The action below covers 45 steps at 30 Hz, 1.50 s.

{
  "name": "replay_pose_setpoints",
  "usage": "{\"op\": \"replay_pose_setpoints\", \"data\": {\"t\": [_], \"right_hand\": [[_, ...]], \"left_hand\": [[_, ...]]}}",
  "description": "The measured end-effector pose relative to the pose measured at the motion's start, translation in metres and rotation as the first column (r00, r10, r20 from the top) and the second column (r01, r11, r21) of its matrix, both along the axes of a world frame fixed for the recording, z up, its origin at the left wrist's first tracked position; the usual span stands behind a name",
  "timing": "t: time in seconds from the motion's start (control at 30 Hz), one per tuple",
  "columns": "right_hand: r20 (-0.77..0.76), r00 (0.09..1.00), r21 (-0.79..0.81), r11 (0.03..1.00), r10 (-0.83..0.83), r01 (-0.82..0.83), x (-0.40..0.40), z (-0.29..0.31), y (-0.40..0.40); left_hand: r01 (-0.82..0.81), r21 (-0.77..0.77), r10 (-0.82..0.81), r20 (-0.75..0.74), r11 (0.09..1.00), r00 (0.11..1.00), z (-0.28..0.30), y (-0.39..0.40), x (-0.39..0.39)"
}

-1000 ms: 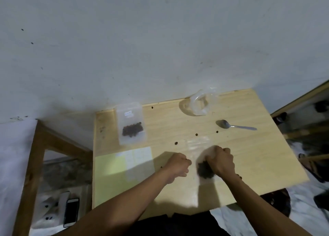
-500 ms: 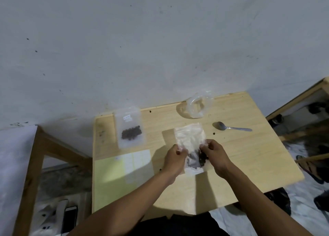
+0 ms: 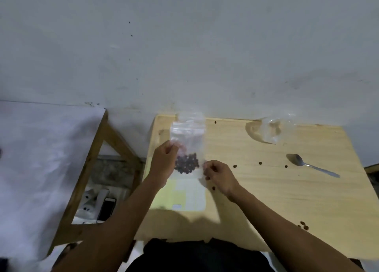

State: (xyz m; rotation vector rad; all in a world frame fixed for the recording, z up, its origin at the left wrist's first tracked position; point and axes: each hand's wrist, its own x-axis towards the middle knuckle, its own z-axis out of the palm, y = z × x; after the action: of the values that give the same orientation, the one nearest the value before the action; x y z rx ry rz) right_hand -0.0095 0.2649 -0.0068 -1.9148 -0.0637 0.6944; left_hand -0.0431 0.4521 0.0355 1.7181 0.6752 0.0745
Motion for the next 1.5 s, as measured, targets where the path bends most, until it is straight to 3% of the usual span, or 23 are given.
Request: {"op": "replay_pose_setpoints", "data": {"t": [0.07, 0.13, 0.23, 0.47, 0.67, 0.73, 0.83, 1.0, 1.27, 1.5], "right_hand": [[0.098, 0.960, -0.155, 0.957, 0.261, -0.244, -0.015, -0.009, 0.012], [0.160, 0.866, -0.233, 0.871, 0.474, -0.433, -0.030, -0.017, 0.027], [0.183, 0.737, -0.298, 0.751, 0.651, -0.589, -0.046, -0.031, 0.038], [0.260, 0.537, -0.510, 0.587, 0.802, -0.629, -0.058, -0.042, 0.049], [0.268, 0.552, -0.527, 0.600, 0.790, -0.602, -0.062, -0.041, 0.052], [0.253, 0.587, -0.488, 0.625, 0.769, -0.609, -0.062, -0.038, 0.052], [0.209, 0.734, -0.349, 0.751, 0.646, -0.561, -0.055, -0.030, 0.045], [0.239, 0.918, -0.195, 0.942, 0.317, -0.274, -0.014, -0.008, 0.028], [0.274, 0.961, 0.131, 0.991, -0.031, -0.005, 0.041, 0.070, 0.036], [0.364, 0.920, 0.200, 0.977, -0.144, 0.074, 0.059, 0.117, 0.044]], "left_hand": [[-0.049, -0.014, 0.049, 0.035, 0.999, 0.998, -0.006, 0.016, -0.013], [-0.123, -0.040, 0.125, 0.029, 0.992, 0.992, -0.012, 0.030, -0.029], [-0.224, -0.083, 0.226, 0.017, 0.971, 0.974, -0.018, 0.046, -0.047], [-0.318, -0.069, 0.319, 0.005, 0.946, 0.948, -0.020, 0.064, -0.074], [-0.336, -0.082, 0.338, 0.013, 0.938, 0.941, -0.017, 0.063, -0.073], [-0.333, -0.093, 0.335, 0.009, 0.938, 0.942, -0.015, 0.063, -0.072], [-0.314, -0.090, 0.315, -0.002, 0.945, 0.949, -0.012, 0.062, -0.069], [-0.224, -0.122, 0.229, 0.027, 0.967, 0.973, -0.004, 0.053, -0.053], [-0.024, -0.039, 0.026, 0.063, 0.999, 0.998, 0.021, 0.019, -0.005], [0.060, -0.280, -0.004, 0.198, 0.958, 0.980, 0.054, -0.009, 0.028]]}}
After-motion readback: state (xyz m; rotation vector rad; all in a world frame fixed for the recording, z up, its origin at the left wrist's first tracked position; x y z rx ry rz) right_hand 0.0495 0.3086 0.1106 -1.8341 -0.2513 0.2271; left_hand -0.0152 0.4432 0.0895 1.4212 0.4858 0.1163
